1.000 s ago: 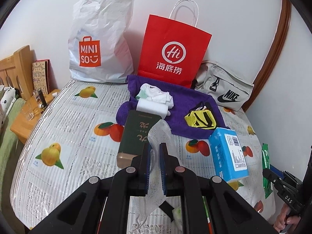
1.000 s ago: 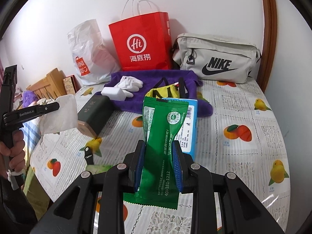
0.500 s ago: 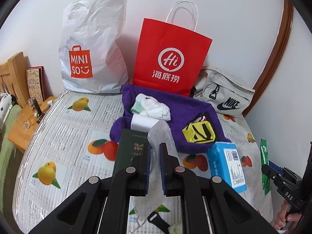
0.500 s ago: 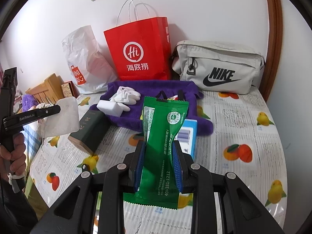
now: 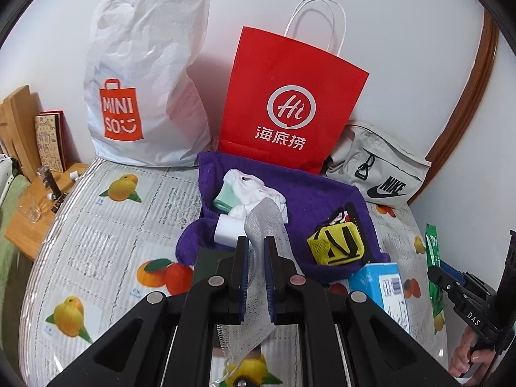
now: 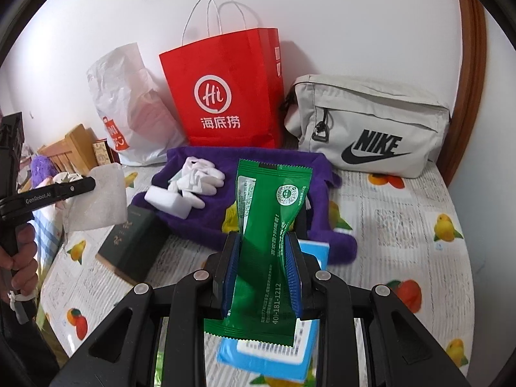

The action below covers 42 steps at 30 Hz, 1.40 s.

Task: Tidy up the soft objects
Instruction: 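Carry the white mesh bag and green packet onto the purple towel and open the left tool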

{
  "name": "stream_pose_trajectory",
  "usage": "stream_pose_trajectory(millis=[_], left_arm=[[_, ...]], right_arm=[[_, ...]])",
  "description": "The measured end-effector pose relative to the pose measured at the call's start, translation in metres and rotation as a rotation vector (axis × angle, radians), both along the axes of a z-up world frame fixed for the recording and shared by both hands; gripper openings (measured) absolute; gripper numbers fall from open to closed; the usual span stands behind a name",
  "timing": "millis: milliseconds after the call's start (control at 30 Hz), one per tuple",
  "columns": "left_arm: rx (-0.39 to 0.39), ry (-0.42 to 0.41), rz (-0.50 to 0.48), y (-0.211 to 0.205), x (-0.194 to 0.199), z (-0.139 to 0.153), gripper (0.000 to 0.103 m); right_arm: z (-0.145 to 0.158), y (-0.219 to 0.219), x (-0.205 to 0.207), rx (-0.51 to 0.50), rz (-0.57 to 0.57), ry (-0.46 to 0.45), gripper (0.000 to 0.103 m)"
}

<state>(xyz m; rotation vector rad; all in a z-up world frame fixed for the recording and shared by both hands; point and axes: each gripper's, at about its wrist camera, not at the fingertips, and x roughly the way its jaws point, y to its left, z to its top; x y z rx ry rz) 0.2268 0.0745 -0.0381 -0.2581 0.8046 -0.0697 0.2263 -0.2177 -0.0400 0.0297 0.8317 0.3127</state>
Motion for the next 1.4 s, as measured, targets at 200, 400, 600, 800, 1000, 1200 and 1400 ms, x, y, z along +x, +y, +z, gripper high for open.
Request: stream_pose_trajectory(millis=[200, 400, 600, 800, 1000, 1200, 1400], left_arm=[[-0.003, 0.008, -0.015, -0.003, 0.025, -0.007, 0.010], [-0.007, 0.012, -0.030, -0.008, 0.046, -0.012, 0.010], [0.007, 0.027, -0.035, -0.013, 0.062, -0.018, 0.010], [0.007, 0.047, -0.041, -0.015, 0.080, -0.026, 0.010], [0.012, 0.070, -0.055, -0.024, 0.101, -0.034, 0.010], [-0.018, 0.095, -0.086, -0.035, 0.124, -0.043, 0.010], [-0.032, 0.128, -0.106, -0.045, 0.148, -0.055, 0.010]], right_arm=[[-0.007, 0.004, 0.026, -0.012, 0.002, 0.001, 0.027], [-0.015, 0.006, 0.054, -0.025, 0.006, 0.009, 0.027], [-0.026, 0.006, 0.081, -0.031, 0.017, 0.017, 0.027], [-0.042, 0.008, 0.110, -0.036, 0.028, 0.042, 0.027], [-0.060, 0.015, 0.129, -0.047, 0.058, 0.080, 0.028], [-0.074, 0.011, 0.148, -0.058, 0.057, 0.119, 0.028], [-0.086, 0.014, 0.160, -0.079, 0.071, 0.150, 0.028]])
